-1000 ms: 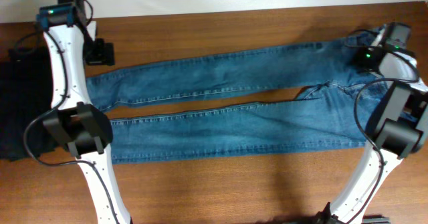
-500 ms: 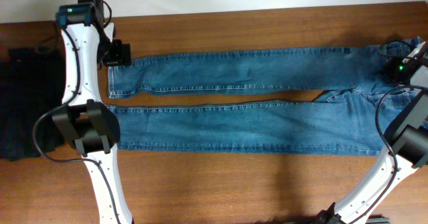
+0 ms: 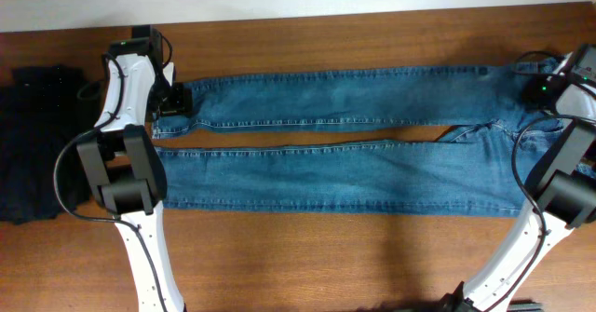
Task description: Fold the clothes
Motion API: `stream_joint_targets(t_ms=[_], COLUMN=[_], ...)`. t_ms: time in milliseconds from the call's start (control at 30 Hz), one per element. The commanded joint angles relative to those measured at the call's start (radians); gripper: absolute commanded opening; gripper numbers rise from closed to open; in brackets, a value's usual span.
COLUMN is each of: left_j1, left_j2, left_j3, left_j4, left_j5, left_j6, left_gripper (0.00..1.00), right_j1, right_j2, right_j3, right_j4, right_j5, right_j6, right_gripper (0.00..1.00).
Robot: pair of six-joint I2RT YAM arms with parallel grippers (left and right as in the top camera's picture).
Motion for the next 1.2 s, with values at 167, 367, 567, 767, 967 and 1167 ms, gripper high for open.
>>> stream_joint_targets(t_ms=[167, 367, 567, 767, 967, 1167], left_j1=[0.026, 0.07, 0.121, 0.134, 0.126, 0.111], left_j2=[0.004, 0.004, 0.004, 0.003, -0.006, -0.072], left_j3=[-0.055, -0.055, -0.054, -0.051, -0.014, 0.064], left_j4=[0.031, 0.043, 0.049, 0.05, 0.049, 0.047], left_j5=[-0.13, -0.133, -0.132, -0.132, -0.15, -0.15], left_j6=[-0.003, 0.013, 0.037, 0.055, 0.054, 0.046], left_gripper=[0.84, 0.84, 0.84, 0.84, 0.84, 0.87], right_j1=[0.108, 0.162, 0.195, 0.205, 0.204, 0.186], right_j2=[0.068, 0.068, 0.068, 0.04, -0.011, -0.026], right_j3=[-0.033, -0.021, -0.007, 0.115, 0.321, 0.495], right_j4=[-0.065, -0.098, -0.107, -0.216, -0.388, -0.589], right_j5=[-0.094, -0.029, -0.03, -0.034, -0.033, -0.033], right_j6=[-0.079, -0.1, -0.132, -0.149, -0.149, -0.11], right_gripper=[0.73, 0.79, 0.84, 0.89, 0.98, 0.99])
